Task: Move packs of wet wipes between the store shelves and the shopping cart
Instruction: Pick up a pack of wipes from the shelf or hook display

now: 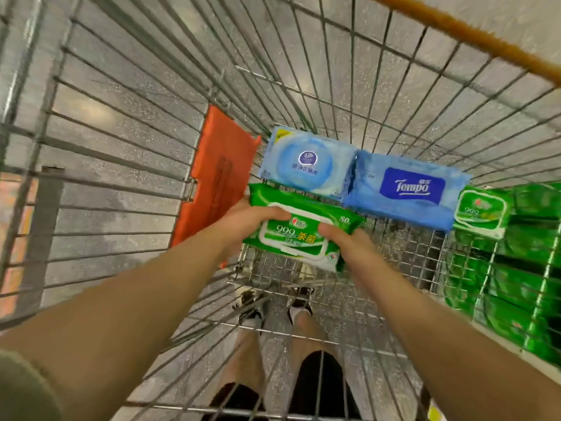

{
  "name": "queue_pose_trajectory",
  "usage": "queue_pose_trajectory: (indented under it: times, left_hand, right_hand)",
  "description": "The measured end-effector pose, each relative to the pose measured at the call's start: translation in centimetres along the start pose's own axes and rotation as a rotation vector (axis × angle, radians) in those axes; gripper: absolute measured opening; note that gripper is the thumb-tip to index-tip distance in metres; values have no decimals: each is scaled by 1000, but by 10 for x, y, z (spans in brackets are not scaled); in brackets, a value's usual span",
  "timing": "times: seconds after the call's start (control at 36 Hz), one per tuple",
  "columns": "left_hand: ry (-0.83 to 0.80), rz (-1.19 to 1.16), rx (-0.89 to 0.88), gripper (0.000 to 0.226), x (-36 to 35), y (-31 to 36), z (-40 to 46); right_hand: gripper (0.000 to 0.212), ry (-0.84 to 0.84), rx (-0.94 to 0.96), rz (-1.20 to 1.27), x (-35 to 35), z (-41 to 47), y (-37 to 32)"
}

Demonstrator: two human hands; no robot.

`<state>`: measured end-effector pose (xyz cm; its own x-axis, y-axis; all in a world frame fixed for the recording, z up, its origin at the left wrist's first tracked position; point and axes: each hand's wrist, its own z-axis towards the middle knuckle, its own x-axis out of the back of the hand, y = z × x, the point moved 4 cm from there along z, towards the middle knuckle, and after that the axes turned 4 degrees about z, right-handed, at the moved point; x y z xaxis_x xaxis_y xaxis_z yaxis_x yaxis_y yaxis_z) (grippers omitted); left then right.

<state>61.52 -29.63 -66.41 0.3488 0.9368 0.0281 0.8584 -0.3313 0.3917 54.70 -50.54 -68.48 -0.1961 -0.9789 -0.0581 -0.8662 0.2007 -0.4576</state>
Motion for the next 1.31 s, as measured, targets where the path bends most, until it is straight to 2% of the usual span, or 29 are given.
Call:
queue_pose_trajectory:
  times: [0.08, 0.17, 0.22, 0.33, 0.44, 0.53, 0.67, 0.78, 0.83, 0.89, 0.97, 1.06, 1.17, 1.22, 1.31]
  left_hand:
    - [13, 6, 4, 45, 1, -8, 15]
    - [42, -5, -10, 59, 0, -13, 29]
    - [122, 29, -25, 70, -2, -15, 36]
    - [335, 128, -61, 79, -3, -11, 38]
    - [459, 324, -91, 70, -10, 0, 20]
    - [502, 387, -116, 61, -14, 6, 7]
    - [468, 394, -139, 47, -17, 16, -22]
    - [421, 495, -168, 44, -19, 33, -55]
    - [414, 536, -192, 39, -20, 47, -75]
    - [409, 571, -230, 35, -23, 63, -95]
    - [395, 654, -292, 33, -28, 90, -126]
    - [399, 708, -350, 49, -32, 118, -156]
    - [388, 723, -404, 77, -34, 153, -197]
    - [403, 762, -466, 78, -32, 172, -219]
    - [435, 860, -550, 79, -28, 200, -256]
  right_hand:
    - [32, 23, -44, 35, -1, 15, 7]
    - [66, 55, -24, 72, -3, 29, 10]
    - [78, 99, -8, 79, -3, 36, 12]
    - [63, 152, -35, 30, -10, 30, 5]
    - [33, 150, -36, -17, -8, 25, -3]
    - [41, 160, -60, -68, -5, 19, -5]
    - [52, 152, -28, -308, 8, -9, -21]
    - [54, 160, 35, -548, 23, -45, -46]
    - [44, 135, 100, -630, 27, -63, -62]
    - [24, 118, 144, -719, 30, -83, -80]
    - [17, 134, 201, -826, 32, -113, -108]
    - [39, 151, 267, -887, 32, -145, -138]
    - [47, 134, 384, -1013, 32, -184, -180]
    - [62, 148, 440, -1069, 32, -206, -203]
    - [66, 189, 573, -1150, 31, -244, -239]
